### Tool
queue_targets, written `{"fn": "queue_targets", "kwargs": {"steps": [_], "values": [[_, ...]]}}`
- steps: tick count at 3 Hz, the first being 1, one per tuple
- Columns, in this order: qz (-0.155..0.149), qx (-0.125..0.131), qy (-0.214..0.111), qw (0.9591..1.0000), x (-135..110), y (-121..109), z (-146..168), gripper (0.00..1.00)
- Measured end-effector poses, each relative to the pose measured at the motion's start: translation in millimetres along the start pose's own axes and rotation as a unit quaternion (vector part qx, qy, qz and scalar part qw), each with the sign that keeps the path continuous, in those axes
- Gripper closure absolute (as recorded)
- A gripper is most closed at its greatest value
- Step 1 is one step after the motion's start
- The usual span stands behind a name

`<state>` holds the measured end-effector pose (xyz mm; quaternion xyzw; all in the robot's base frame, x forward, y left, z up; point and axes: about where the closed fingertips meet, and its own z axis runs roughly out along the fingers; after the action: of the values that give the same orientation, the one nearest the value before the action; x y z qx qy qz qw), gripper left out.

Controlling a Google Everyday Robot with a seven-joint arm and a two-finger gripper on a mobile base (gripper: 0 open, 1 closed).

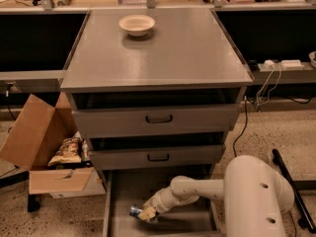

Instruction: Place redbull can into bottom drawer

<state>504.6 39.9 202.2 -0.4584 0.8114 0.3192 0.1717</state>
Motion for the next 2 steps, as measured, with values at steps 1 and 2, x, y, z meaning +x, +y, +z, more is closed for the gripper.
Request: {"fn": "queue_targets", "kwargs": {"steps": [1, 2], "values": [[0.028, -0.011, -0.006, 0.9995, 20.1, -13.1, 12.6, 1.00], [0.045, -0.016, -0.007, 0.9988, 31.5, -20.0, 18.4, 1.00]]}}
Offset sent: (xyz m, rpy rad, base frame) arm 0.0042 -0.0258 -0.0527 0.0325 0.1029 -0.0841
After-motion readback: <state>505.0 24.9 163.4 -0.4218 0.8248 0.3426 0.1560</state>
